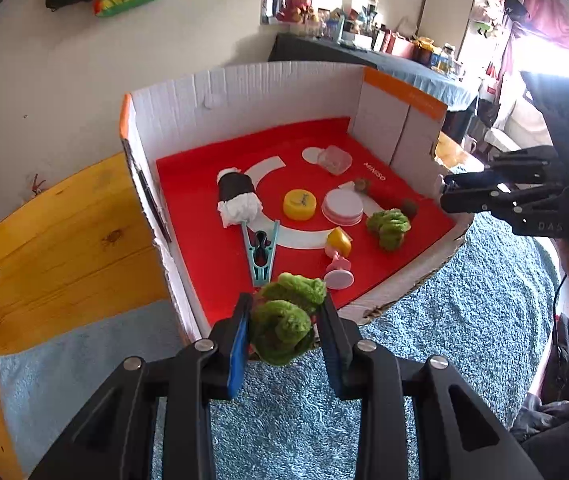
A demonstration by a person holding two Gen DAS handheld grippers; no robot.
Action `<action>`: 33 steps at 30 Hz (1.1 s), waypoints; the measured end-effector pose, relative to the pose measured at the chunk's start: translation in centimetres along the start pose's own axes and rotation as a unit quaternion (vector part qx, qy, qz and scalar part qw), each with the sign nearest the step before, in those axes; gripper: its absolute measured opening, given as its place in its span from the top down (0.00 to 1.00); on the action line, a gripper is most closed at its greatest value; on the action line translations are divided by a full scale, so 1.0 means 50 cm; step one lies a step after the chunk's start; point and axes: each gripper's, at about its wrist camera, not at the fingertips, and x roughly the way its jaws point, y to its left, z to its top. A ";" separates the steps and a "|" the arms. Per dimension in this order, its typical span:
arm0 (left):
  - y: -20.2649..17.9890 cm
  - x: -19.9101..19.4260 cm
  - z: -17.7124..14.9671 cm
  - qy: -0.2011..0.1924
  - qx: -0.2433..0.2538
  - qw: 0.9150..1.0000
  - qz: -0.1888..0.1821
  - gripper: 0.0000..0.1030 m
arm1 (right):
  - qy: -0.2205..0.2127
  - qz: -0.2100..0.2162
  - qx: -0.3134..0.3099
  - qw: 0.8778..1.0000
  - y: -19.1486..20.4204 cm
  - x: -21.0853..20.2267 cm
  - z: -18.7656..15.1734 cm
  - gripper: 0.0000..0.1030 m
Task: Organize objects
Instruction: 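Carry the figure with the right tool into the box while the left carries the green toy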
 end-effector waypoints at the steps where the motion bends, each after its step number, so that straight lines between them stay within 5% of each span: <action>1: 0.001 0.003 0.002 0.005 0.002 1.000 -0.004 0.68 | 0.007 0.002 -0.001 1.000 -0.001 0.003 0.003 0.79; 17: 0.023 0.060 0.032 0.097 0.017 0.994 -0.039 0.68 | 0.112 0.042 0.006 0.993 -0.022 0.072 0.020 0.79; 33: 0.009 0.096 0.051 0.167 0.040 0.985 -0.033 0.67 | 0.155 0.063 0.019 0.986 -0.038 0.099 0.025 0.79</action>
